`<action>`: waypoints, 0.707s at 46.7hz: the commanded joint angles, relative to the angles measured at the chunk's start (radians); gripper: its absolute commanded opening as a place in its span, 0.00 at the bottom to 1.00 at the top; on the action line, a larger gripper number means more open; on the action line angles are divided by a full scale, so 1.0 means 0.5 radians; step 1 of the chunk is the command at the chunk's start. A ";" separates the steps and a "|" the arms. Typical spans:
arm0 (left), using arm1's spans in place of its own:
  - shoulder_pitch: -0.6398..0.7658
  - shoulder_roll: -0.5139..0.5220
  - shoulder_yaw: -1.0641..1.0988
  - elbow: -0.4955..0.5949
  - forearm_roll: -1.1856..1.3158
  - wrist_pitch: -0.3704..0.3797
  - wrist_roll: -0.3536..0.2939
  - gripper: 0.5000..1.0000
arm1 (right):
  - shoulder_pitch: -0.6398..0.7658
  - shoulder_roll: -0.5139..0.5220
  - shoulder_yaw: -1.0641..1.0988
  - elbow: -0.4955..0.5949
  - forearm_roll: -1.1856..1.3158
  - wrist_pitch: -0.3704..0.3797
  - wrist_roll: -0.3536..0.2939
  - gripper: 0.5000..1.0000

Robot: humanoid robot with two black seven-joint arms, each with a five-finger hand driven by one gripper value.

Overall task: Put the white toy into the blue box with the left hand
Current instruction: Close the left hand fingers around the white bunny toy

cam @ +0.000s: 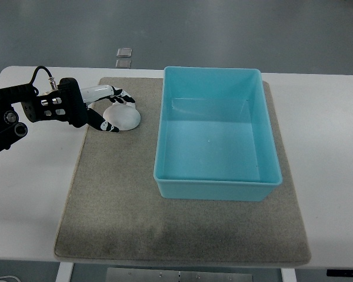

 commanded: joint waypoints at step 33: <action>-0.002 -0.009 0.024 0.003 0.129 0.085 0.022 0.00 | 0.002 0.000 0.000 0.000 0.000 0.002 0.000 0.87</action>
